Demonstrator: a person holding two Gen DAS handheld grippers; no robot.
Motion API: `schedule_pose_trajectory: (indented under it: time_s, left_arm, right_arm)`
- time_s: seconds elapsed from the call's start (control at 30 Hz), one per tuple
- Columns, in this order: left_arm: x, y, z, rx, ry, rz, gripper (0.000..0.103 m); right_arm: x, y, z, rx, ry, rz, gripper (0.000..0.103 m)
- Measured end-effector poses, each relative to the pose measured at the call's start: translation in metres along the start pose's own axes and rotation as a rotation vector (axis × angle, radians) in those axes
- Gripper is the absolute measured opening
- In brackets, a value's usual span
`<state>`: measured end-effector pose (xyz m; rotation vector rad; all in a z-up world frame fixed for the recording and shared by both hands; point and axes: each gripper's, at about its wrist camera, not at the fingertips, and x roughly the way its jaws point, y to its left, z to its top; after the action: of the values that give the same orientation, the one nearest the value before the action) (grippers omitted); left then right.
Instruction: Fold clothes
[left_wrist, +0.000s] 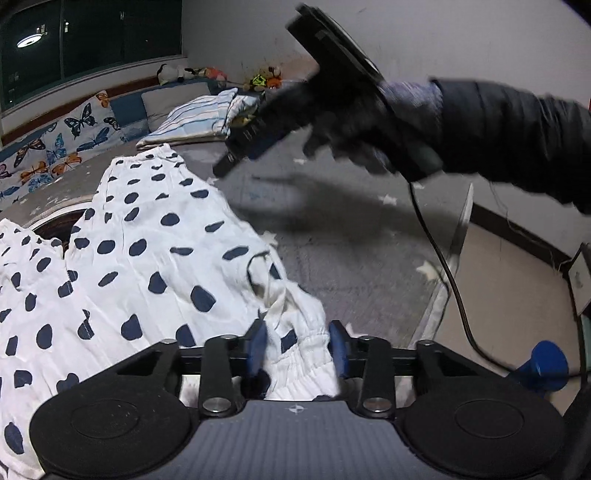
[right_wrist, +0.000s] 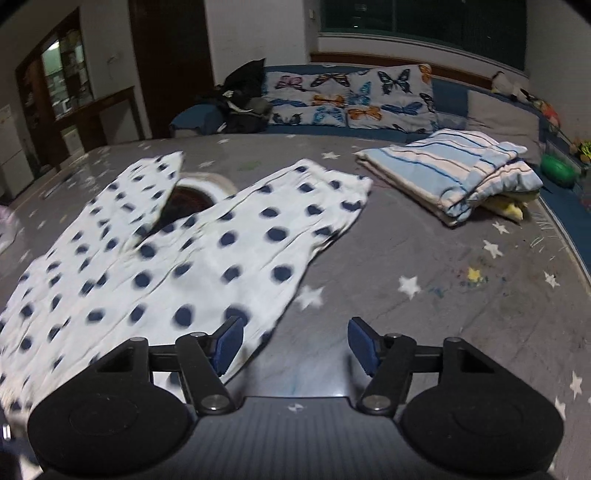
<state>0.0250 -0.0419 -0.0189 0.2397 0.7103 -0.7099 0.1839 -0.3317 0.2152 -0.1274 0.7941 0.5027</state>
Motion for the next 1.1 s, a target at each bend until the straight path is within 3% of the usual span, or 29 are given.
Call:
schedule_pose_trajectory:
  time_s: [0.07,0.17,0.4,0.6,0.7,0.77,0.93,1.1]
  left_arm:
    - [-0.001,0.004,0.001,-0.022,-0.001,-0.011,0.016]
    - [-0.006,0.015,0.004,-0.078,-0.014,-0.034,0.012]
    - [-0.024,0.052,0.006,-0.265,-0.066,-0.087,0.011]
    - [-0.029,0.067,0.006,-0.345,-0.086,-0.115,0.011]
    - [-0.031,0.068,0.006,-0.357,-0.088,-0.121,0.011]
    - [-0.032,0.069,0.004,-0.362,-0.089,-0.122,0.011]
    - [-0.036,0.069,0.002,-0.369,-0.101,-0.122,0.011]
    - [-0.049,0.067,-0.002,-0.380,-0.137,-0.117,0.010]
  right_arm:
    - [0.010,-0.008,0.009,0.032,-0.002,-0.002,0.055]
    - [0.033,-0.021,0.027,0.077,0.002,-0.010,0.048]
    - [0.092,-0.042,0.072,0.135,-0.003,-0.029,0.042]
    - [0.134,-0.055,0.099,0.164,-0.002,-0.052,0.039]
    - [0.144,-0.056,0.106,0.156,-0.009,-0.056,0.037]
    - [0.148,-0.055,0.109,0.152,-0.011,-0.067,0.025]
    - [0.147,-0.051,0.112,0.129,-0.010,-0.093,0.006]
    - [0.130,-0.053,0.123,0.174,-0.034,-0.120,0.004]
